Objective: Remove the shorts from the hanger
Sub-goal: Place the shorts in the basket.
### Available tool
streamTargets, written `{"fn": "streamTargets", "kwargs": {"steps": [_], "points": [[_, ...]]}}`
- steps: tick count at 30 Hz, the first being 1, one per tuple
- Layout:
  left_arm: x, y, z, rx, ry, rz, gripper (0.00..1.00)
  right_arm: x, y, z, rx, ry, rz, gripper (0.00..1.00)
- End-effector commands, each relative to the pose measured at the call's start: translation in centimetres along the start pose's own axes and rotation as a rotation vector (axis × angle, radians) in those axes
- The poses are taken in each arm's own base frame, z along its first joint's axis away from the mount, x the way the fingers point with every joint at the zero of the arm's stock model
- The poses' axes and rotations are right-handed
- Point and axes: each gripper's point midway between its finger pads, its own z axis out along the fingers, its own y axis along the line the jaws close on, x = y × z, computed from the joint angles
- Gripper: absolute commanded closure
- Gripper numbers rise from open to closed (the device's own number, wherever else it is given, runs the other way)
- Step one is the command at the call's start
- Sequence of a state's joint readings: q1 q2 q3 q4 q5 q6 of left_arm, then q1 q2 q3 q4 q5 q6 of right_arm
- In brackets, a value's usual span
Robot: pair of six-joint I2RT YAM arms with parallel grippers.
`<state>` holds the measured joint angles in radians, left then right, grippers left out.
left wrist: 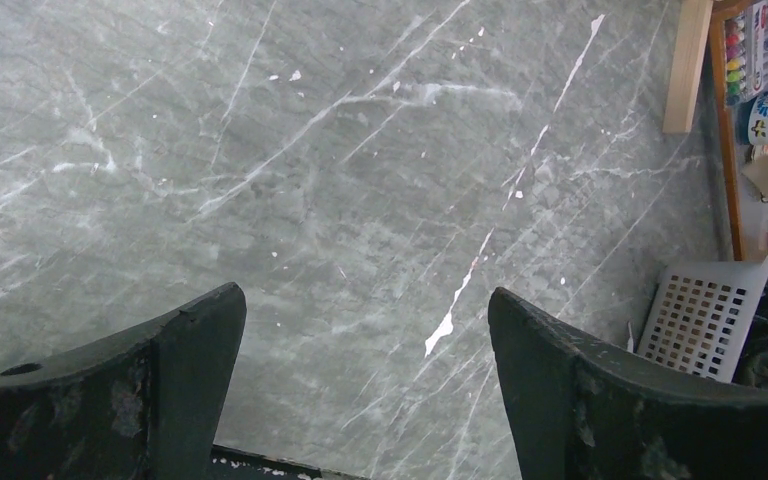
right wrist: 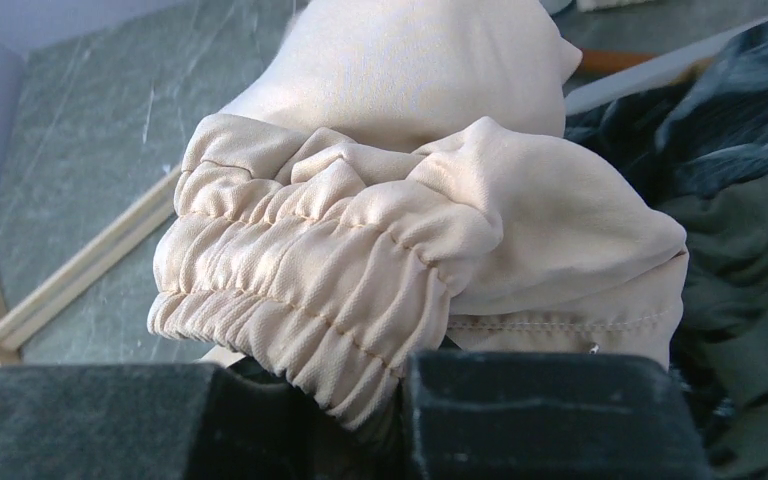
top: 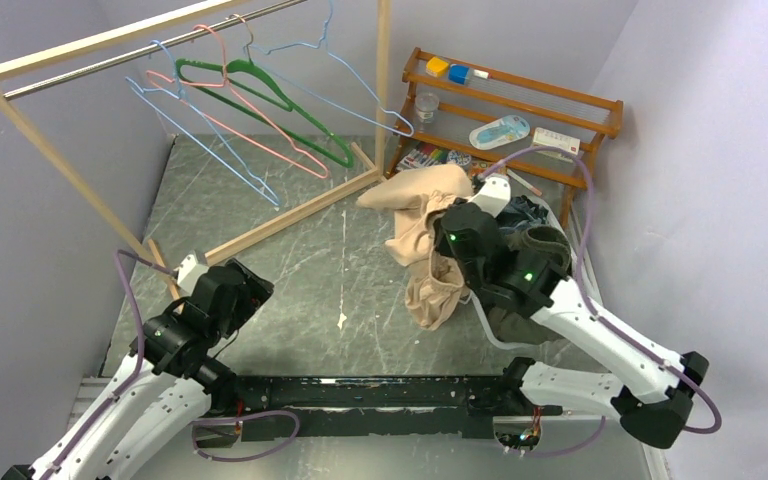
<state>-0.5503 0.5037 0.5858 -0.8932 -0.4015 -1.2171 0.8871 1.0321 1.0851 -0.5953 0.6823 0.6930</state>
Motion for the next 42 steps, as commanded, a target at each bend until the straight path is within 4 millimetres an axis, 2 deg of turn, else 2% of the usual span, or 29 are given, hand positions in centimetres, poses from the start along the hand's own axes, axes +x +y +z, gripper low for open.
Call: {"fn": "streamTargets", "kwargs": {"steps": [1,5,10,14,17,19,23,26,30,32,35,38,42], "points": [[0.0,-0.6,0.2,0.021,0.001,0.007,0.06,-4.5,-2.9,-2.8,0.114,-0.098,-0.014,1.00],[0.0,-0.7,0.3,0.020,0.005,0.010,0.06,-7.4,-5.0,-4.9,0.206,-0.140,-0.054,1.00],[0.1,-0.7,0.4,0.023,0.009,0.015,0.04,-9.9,-8.6,-6.9,0.420,-0.185,-0.138,1.00],[0.1,-0.9,0.3,0.026,0.009,0.021,0.02,-10.2,-9.7,-6.5,0.516,-0.175,-0.231,1.00],[-0.2,-0.9,0.1,0.012,0.005,0.026,0.02,-10.4,-11.9,-6.3,0.608,-0.136,-0.248,1.00],[-0.3,-0.8,0.0,0.010,0.002,0.031,0.02,-10.5,-13.3,-5.5,0.619,-0.094,-0.239,1.00],[-0.3,-1.0,-0.1,0.028,0.002,0.030,0.03,-9.9,-16.4,-4.4,0.603,-0.010,-0.163,1.00],[-0.4,-0.8,-0.3,0.023,-0.003,0.018,0.03,-9.2,-18.8,-5.0,0.657,0.039,-0.135,1.00],[-0.4,-1.1,-0.4,0.049,-0.005,0.002,0.04,-9.4,-19.0,-6.1,0.639,0.020,-0.089,1.00],[-0.4,-1.2,-0.4,0.059,-0.006,0.001,0.04,-9.3,-19.8,-6.5,0.684,0.017,-0.099,1.00],[-0.4,-1.3,-0.3,0.052,-0.005,0.008,0.04,-8.6,-19.8,-5.7,0.682,0.035,-0.098,1.00],[-0.3,-1.4,-0.1,0.047,0.001,0.017,0.04,-6.4,-20.4,-3.8,0.697,0.071,-0.090,1.00],[-0.2,-1.5,-0.1,0.040,0.011,0.017,0.04,-1.8,-22.2,-0.6,0.717,0.148,-0.032,1.00]]}}
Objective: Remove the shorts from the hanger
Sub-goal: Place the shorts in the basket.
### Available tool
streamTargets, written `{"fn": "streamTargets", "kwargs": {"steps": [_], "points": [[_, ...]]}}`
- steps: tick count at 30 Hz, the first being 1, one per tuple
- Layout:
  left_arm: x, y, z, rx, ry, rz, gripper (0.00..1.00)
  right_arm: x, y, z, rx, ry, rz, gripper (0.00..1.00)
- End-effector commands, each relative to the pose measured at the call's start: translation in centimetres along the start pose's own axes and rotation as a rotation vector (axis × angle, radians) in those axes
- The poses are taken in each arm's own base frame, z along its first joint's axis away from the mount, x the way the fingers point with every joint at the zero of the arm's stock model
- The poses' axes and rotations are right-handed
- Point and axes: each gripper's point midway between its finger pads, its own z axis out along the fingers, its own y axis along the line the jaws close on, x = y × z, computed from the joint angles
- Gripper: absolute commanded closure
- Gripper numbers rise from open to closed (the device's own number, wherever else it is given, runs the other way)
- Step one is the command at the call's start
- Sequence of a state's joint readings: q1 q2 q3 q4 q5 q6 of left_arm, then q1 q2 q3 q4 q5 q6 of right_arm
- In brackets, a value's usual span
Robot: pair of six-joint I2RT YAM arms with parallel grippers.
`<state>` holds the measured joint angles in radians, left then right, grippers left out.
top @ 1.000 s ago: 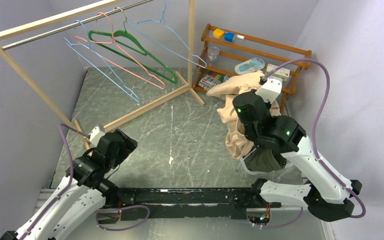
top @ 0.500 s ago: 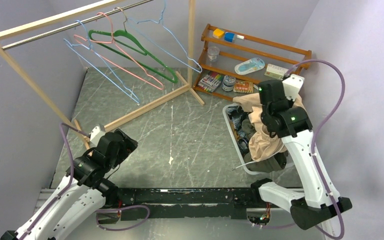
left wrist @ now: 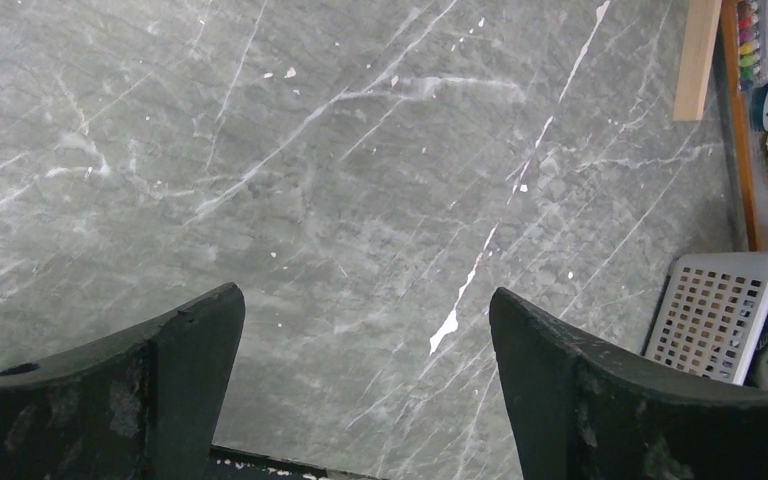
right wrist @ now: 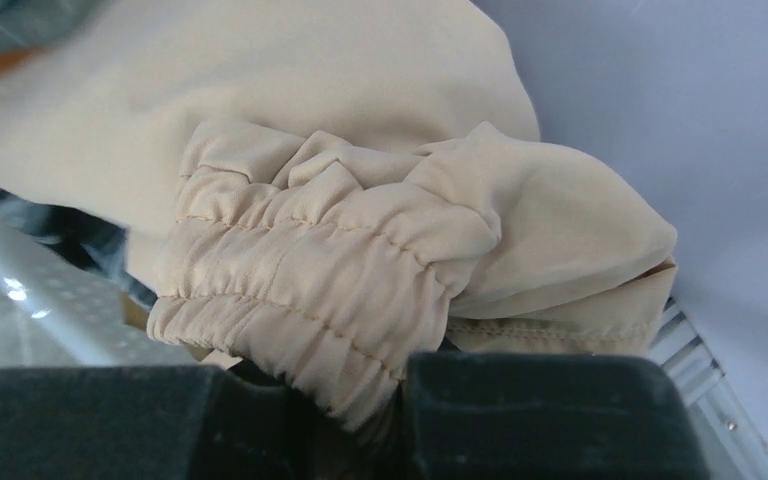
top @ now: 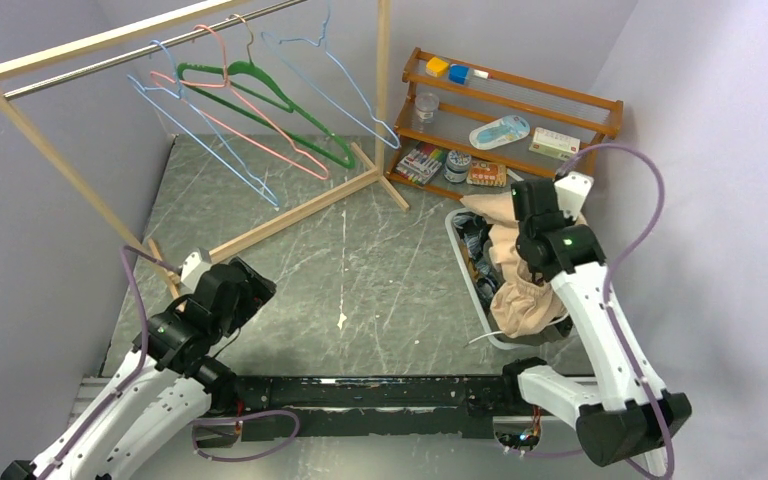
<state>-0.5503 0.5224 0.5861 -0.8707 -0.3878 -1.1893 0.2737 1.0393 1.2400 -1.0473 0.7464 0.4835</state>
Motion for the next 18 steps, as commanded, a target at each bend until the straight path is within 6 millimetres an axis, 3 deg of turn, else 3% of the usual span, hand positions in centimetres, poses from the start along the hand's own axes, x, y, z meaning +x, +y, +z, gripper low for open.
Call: {"fn": "streamTargets", "kwargs": {"steps": [1,2,6,11,15,18], "points": [[-0.4,-1.0,-0.3,0.027,0.002,-0.010,0.04,4.3,2.1,3.8,-0.037,0.115,0.053,1.00],[-0.3,-1.0,-0.3,0.029,0.004,-0.011,0.04,4.6,2.7,4.2,-0.054,0.124,0.076,1.00],[-0.3,-0.9,-0.4,0.039,0.001,-0.020,0.05,9.9,3.1,8.1,-0.044,0.212,0.062,1.00],[-0.5,-0.5,-0.7,0.035,-0.013,-0.030,0.05,15.0,4.3,10.5,-0.054,0.363,0.083,1.00],[-0.7,-0.5,-0.9,0.039,-0.017,-0.035,0.05,15.9,4.1,10.6,-0.044,0.375,0.105,0.94],[-0.7,-0.6,-1.0,0.041,-0.017,-0.035,0.04,13.9,2.8,9.6,-0.009,0.317,0.125,0.82]]}}
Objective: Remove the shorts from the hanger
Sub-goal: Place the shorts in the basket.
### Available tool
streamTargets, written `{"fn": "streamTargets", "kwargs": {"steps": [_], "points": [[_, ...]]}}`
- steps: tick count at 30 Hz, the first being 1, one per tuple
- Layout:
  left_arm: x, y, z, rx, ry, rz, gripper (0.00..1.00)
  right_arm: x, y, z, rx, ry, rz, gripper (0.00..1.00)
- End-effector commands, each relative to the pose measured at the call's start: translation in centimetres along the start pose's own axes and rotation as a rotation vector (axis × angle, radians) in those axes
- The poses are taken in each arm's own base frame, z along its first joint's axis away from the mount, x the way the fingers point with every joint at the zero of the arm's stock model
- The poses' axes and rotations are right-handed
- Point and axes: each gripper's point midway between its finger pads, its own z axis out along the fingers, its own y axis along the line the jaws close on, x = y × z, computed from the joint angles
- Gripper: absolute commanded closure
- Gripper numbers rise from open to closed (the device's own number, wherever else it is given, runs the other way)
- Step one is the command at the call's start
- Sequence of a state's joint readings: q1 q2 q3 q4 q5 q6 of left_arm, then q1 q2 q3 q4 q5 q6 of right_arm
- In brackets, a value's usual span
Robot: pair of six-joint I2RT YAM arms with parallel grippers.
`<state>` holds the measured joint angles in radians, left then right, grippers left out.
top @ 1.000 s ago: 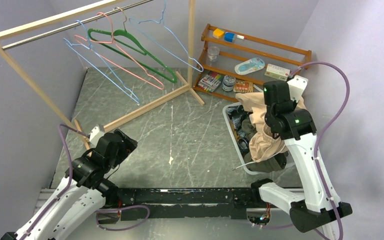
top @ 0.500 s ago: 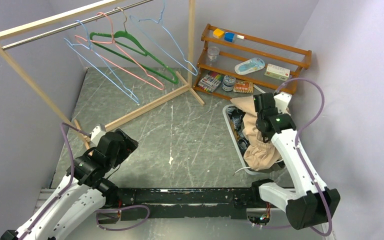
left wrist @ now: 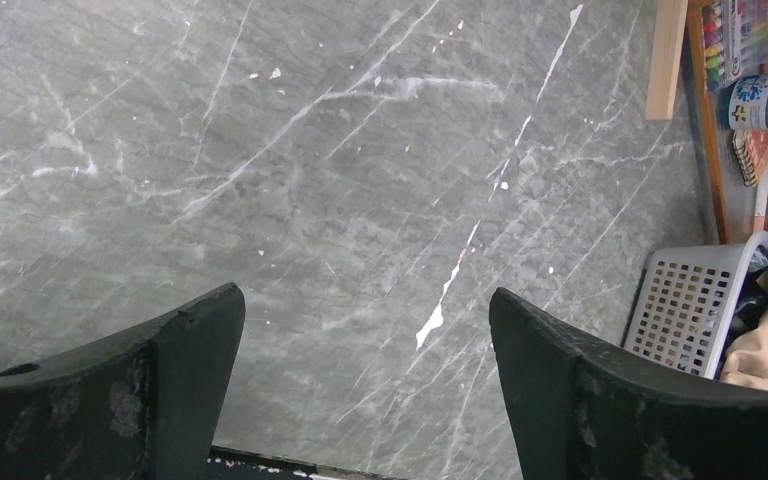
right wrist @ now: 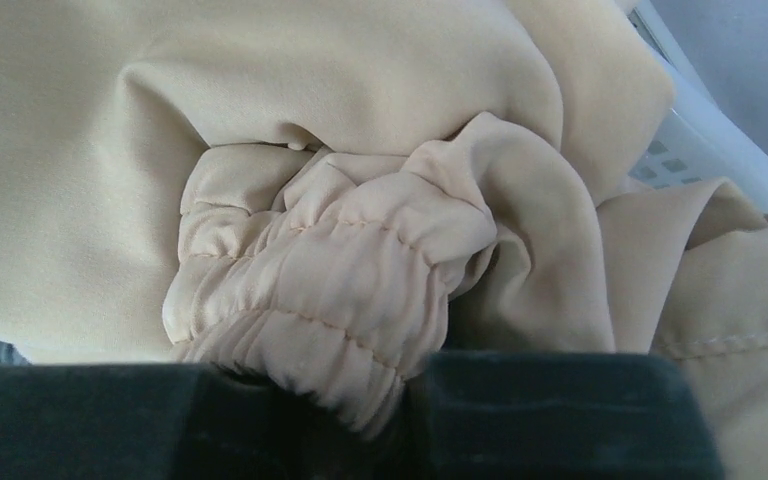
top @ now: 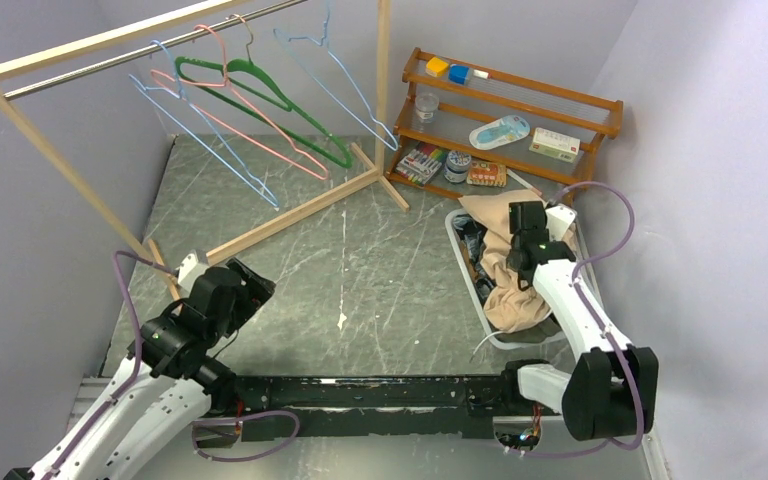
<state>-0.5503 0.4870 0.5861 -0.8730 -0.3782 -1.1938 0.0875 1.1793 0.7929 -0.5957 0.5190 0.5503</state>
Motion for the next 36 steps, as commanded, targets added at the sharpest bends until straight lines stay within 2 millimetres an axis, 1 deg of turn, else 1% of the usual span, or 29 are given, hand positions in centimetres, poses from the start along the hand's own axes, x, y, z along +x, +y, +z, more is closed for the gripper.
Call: {"fn": "streamTargets", "kwargs": {"steps": [1,3,5,7,10,13,16,18,20,21,22,23,24,26,28,30,32,33,34,36], "points": [[-0.6,-0.3,-0.4,0.008,-0.017,-0.018,0.04,1.4,-1.2,-1.3,0.007,0.055,0.030,0.70],[-0.6,-0.4,-0.4,0.011,-0.017,-0.013,0.04,-1.4,-2.0,-3.1,0.016,-0.029,0.046,0.52],[-0.6,-0.4,-0.3,0.011,-0.016,-0.010,0.04,-3.9,-2.0,-5.3,-0.018,-0.089,0.058,0.40],[-0.5,-0.4,-0.2,0.010,-0.016,-0.007,0.04,-7.0,-1.5,-7.8,-0.077,-0.152,0.070,0.30],[-0.5,-0.6,-0.1,0.014,-0.012,-0.002,0.04,-9.4,-0.7,-10.4,-0.151,-0.181,0.070,0.25],[-0.4,-0.6,0.0,0.008,-0.007,0.005,0.04,-11.1,0.4,-12.1,-0.226,-0.199,0.066,0.22],[-0.4,-0.5,0.0,0.003,-0.005,0.010,0.04,-12.4,2.3,-12.8,-0.315,-0.215,0.049,0.22],[-0.4,-0.6,-0.1,0.006,-0.006,0.007,0.04,-13.0,3.3,-12.6,-0.336,-0.212,0.041,0.21],[-0.5,-0.6,-0.2,0.010,-0.009,0.002,0.04,-13.0,4.0,-11.8,-0.335,-0.192,0.020,0.21],[-0.6,-0.6,-0.3,0.010,-0.013,-0.001,0.04,-12.9,3.9,-11.2,-0.309,-0.184,0.023,0.21],[-0.7,-0.5,-0.4,0.006,-0.015,-0.003,0.04,-12.9,4.0,-10.6,-0.293,-0.175,0.024,0.23],[-0.7,-0.4,-0.4,0.002,-0.018,-0.007,0.04,-12.7,4.4,-10.2,-0.302,-0.165,0.005,0.26],[-0.7,-0.4,-0.4,0.003,-0.020,-0.008,0.04,-12.3,4.8,-9.6,-0.311,-0.155,-0.015,0.27],[-0.7,-0.5,-0.5,0.011,-0.019,-0.008,0.04,-10.5,4.6,-7.8,-0.264,-0.099,-0.019,0.24],[-0.8,-0.4,-0.6,0.010,-0.021,-0.011,0.04,-7.4,4.3,-5.8,-0.227,-0.011,-0.038,0.21],[-0.8,-0.3,-0.5,0.003,-0.022,-0.015,0.04,-4.5,3.8,-4.5,-0.194,0.071,-0.045,0.20],[-0.6,-0.3,-0.4,0.009,-0.017,-0.014,0.04,-3.4,2.0,-4.2,-0.117,0.069,-0.005,0.18],[-0.5,-0.4,-0.4,0.013,-0.012,-0.012,0.04,-3.3,1.3,-4.4,-0.095,0.049,0.018,0.13],[-0.4,-0.5,-0.3,0.016,-0.009,-0.011,0.04,-3.5,0.8,-4.6,-0.084,0.029,0.032,0.09],[-0.3,-0.4,-0.2,0.011,-0.005,-0.008,0.04,-3.9,-0.4,-5.4,-0.045,0.010,0.049,0.06]]}}
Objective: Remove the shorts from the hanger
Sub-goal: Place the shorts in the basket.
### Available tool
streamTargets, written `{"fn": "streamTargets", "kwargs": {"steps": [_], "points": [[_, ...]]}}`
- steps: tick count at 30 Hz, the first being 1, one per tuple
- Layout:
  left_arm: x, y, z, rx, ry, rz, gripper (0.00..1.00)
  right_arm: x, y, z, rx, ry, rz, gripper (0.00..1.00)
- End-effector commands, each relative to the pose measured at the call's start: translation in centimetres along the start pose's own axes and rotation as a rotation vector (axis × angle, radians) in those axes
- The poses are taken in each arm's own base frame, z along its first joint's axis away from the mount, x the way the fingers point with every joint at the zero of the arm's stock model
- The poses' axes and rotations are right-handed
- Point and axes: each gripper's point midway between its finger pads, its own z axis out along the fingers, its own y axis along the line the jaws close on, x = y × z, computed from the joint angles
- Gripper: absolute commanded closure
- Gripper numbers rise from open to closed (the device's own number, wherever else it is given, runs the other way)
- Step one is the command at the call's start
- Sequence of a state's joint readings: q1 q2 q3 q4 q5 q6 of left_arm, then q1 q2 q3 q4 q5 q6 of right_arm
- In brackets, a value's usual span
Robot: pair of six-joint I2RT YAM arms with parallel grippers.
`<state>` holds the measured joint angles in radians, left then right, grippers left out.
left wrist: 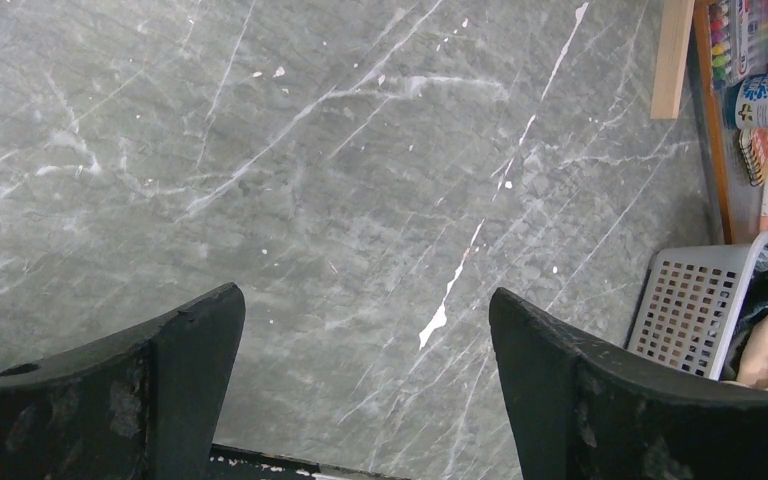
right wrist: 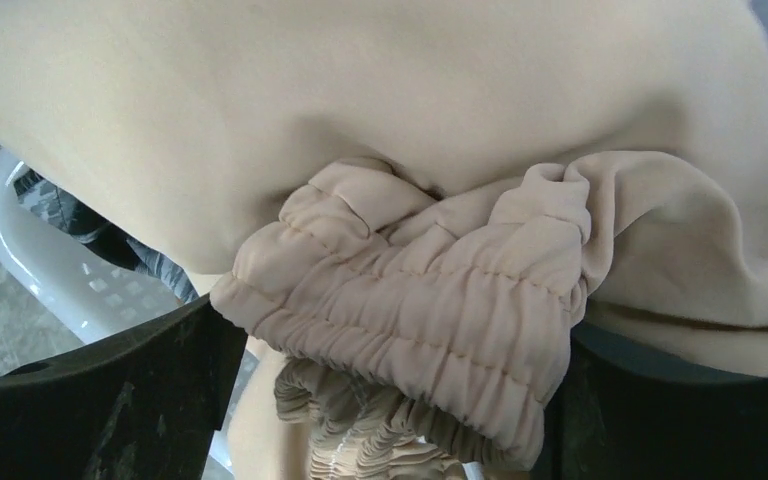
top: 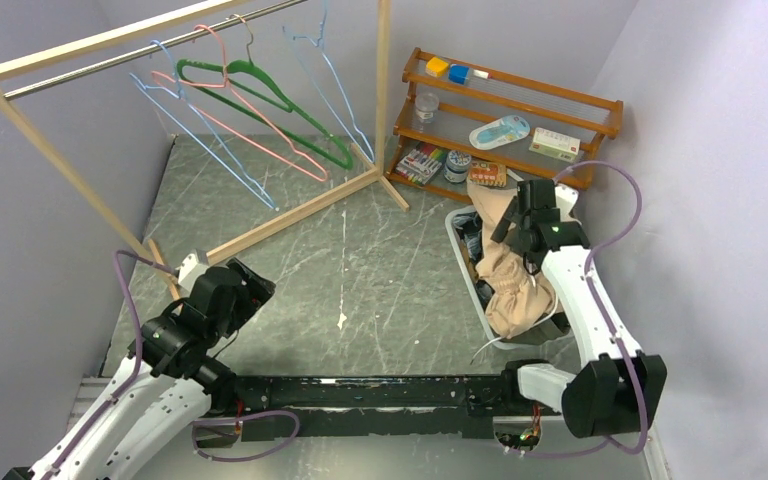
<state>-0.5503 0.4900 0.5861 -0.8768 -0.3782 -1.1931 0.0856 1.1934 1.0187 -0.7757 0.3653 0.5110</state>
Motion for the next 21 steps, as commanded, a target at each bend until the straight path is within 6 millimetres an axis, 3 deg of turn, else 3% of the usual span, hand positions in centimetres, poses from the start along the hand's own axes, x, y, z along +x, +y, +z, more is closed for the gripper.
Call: {"fn": "streamTargets", "kwargs": {"steps": [1,7,15,19,21], "points": [[-0.4,-0.5,-0.3,0.016,-0.008,-0.008,0.04,-1.0,-3.2,-2.6,0.118,-0.064,0.084,0.06],[-0.5,-1.0,-0.1,0.027,-0.009,-0.002,0.04,-6.8,-3.1,-8.3,0.057,-0.216,0.105,0.00],[-0.2,-1.1,0.1,0.028,0.003,0.003,0.04,-7.7,-3.5,-11.3,0.006,-0.249,0.089,0.00],[-0.2,-1.1,0.2,0.031,0.003,0.006,0.04,-9.7,0.7,-12.1,-0.212,-0.302,0.024,0.07],[-0.2,-1.4,0.2,0.040,0.004,0.009,0.05,-10.7,2.5,-11.2,-0.252,-0.288,-0.001,0.08]]}}
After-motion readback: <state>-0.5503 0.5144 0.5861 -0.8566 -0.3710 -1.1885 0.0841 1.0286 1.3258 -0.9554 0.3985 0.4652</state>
